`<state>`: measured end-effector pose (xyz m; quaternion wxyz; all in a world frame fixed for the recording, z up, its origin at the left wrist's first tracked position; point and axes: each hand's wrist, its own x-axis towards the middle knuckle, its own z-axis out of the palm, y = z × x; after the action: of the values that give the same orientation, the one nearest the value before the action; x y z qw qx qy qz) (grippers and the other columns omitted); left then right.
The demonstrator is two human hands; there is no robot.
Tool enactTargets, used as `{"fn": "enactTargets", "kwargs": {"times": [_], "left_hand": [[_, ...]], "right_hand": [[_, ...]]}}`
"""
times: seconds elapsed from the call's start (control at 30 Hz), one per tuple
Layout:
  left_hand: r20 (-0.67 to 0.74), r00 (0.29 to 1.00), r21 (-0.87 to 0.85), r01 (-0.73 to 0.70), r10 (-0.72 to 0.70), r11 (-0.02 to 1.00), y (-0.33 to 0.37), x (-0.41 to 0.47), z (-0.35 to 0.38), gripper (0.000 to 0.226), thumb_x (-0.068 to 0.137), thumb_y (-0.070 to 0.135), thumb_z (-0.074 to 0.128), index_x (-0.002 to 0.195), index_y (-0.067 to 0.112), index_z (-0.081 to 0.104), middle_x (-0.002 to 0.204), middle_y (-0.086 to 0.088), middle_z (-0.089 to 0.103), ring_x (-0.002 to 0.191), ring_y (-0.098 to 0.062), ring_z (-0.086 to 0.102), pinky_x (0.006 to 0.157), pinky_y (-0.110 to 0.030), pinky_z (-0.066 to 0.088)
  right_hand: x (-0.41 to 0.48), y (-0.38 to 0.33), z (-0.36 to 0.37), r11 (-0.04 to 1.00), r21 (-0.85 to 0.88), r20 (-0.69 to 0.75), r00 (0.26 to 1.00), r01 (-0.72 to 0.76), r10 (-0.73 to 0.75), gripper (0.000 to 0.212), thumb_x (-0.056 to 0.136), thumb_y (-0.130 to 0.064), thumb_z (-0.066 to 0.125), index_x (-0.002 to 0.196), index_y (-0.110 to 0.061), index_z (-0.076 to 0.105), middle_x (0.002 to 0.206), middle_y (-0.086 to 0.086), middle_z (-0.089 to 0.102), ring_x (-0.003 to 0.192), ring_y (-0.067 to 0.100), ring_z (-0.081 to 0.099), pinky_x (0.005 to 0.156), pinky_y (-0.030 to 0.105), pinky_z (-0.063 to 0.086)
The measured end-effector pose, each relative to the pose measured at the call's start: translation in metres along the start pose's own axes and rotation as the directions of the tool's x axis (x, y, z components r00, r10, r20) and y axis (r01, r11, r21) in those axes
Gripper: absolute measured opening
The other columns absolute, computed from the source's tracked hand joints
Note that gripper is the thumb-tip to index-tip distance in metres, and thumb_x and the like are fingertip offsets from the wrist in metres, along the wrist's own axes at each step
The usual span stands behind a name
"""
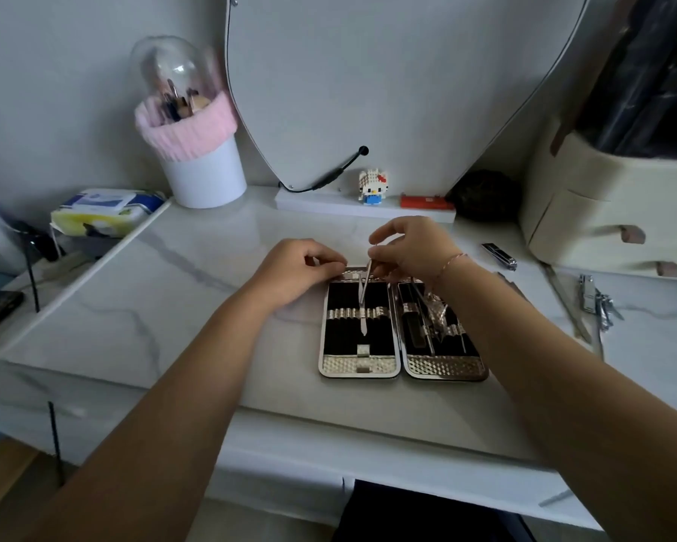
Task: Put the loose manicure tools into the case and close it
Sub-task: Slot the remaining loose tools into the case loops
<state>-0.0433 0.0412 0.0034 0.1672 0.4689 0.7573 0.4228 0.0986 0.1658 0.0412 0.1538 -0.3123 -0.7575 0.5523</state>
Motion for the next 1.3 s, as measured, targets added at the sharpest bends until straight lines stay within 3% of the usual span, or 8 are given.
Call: {"fn": "enactTargets", "kwargs": {"times": [0.2, 0.5, 0.7, 0.87, 1.0, 1.07, 1.17, 1.3], "left_hand": [[0.004, 1.000, 0.016, -0.010, 0.010, 1.000, -0.003, 0.003, 0.000, 0.009, 0.081, 0.019, 0.071, 0.088, 0.024, 0.075, 0.078, 0.017, 0.066, 0.063, 0.011, 0.053, 0.062, -0.005, 0.037], [-0.006, 1.000, 0.033, -0.002, 0.002, 0.999, -0.001, 0.004, 0.001, 0.007, 0.081, 0.021, 0.071, 0.085, 0.026, 0.074, 0.069, 0.019, 0.064, 0.058, 0.006, 0.050, 0.061, -0.012, 0.038], [-0.016, 1.000, 0.036, 0.001, 0.000, 0.999, 0.000, 0.002, 0.002, 0.007, 0.081, 0.020, 0.071, 0.084, 0.025, 0.074, 0.064, 0.019, 0.062, 0.054, 0.009, 0.049, 0.056, -0.008, 0.035], [-0.012, 1.000, 0.047, 0.002, -0.001, 0.999, 0.000, 0.003, 0.001, 0.007, 0.081, 0.022, 0.071, 0.084, 0.027, 0.074, 0.067, 0.018, 0.063, 0.055, 0.007, 0.048, 0.057, -0.009, 0.036], [-0.004, 1.000, 0.060, -0.006, 0.006, 0.998, 0.000, 0.003, 0.000, 0.007, 0.081, 0.022, 0.070, 0.083, 0.028, 0.074, 0.071, 0.017, 0.065, 0.060, 0.004, 0.050, 0.058, -0.010, 0.037], [-0.008, 1.000, 0.062, -0.005, 0.005, 0.998, 0.000, 0.003, 0.000, 0.006, 0.081, 0.022, 0.070, 0.084, 0.027, 0.074, 0.068, 0.017, 0.064, 0.058, 0.006, 0.050, 0.057, -0.009, 0.036], [-0.014, 1.000, 0.056, 0.010, -0.009, 0.998, 0.000, 0.003, 0.001, 0.006, 0.081, 0.023, 0.071, 0.083, 0.028, 0.074, 0.072, 0.017, 0.066, 0.063, 0.003, 0.052, 0.063, -0.014, 0.039], [-0.013, 1.000, 0.055, 0.003, -0.003, 0.999, 0.000, 0.002, 0.002, 0.007, 0.081, 0.022, 0.071, 0.080, 0.029, 0.073, 0.076, 0.012, 0.069, 0.068, -0.001, 0.055, 0.071, -0.023, 0.043]], "right_hand": [[0.006, 0.003, -0.003, 0.999, -0.023, -0.013, 0.999, -0.048, 0.048, 0.020, 0.083, 0.002, 0.064, 0.103, 0.003, 0.059, 0.064, 0.012, 0.062, 0.050, 0.014, 0.060, 0.042, 0.018, 0.050], [0.005, 0.001, -0.003, 0.969, -0.244, 0.037, 0.999, 0.042, -0.034, 0.016, 0.080, -0.001, 0.067, 0.095, 0.000, 0.062, 0.063, 0.008, 0.064, 0.040, 0.003, 0.058, 0.043, 0.015, 0.048], [0.011, -0.004, -0.004, 0.956, -0.293, 0.073, 0.997, 0.025, -0.004, 0.014, 0.078, -0.001, 0.068, 0.092, 0.001, 0.064, 0.068, 0.014, 0.066, 0.059, 0.022, 0.062, 0.069, 0.036, 0.057], [0.011, -0.006, -0.001, 0.936, -0.349, 0.086, 0.996, 0.049, -0.020, 0.013, 0.079, -0.001, 0.067, 0.092, -0.001, 0.064, 0.064, 0.009, 0.065, 0.045, 0.008, 0.061, 0.045, 0.018, 0.051], [0.009, -0.004, 0.002, 0.915, -0.396, 0.098, 0.994, 0.081, -0.046, 0.014, 0.080, -0.003, 0.065, 0.094, -0.004, 0.063, 0.064, 0.007, 0.067, 0.041, 0.004, 0.058, 0.042, 0.014, 0.046], [0.008, -0.002, 0.002, 0.884, -0.447, 0.108, 0.990, 0.134, -0.096, 0.015, 0.082, -0.008, 0.064, 0.096, -0.008, 0.062, 0.066, 0.007, 0.067, 0.042, 0.002, 0.057, 0.048, 0.017, 0.048], [0.005, -0.001, -0.002, 0.751, -0.611, 0.142, 0.968, 0.250, -0.207, 0.021, 0.085, -0.020, 0.062, 0.105, -0.016, 0.065, 0.075, -0.004, 0.061, 0.053, -0.002, 0.050, 0.067, 0.021, 0.042], [-0.003, -0.002, -0.004, 0.655, -0.680, 0.256, 0.944, 0.330, -0.210, 0.026, 0.091, -0.019, 0.053, 0.112, -0.021, 0.067, 0.070, -0.016, 0.050, 0.058, -0.003, 0.040, 0.059, 0.016, 0.032]]}}
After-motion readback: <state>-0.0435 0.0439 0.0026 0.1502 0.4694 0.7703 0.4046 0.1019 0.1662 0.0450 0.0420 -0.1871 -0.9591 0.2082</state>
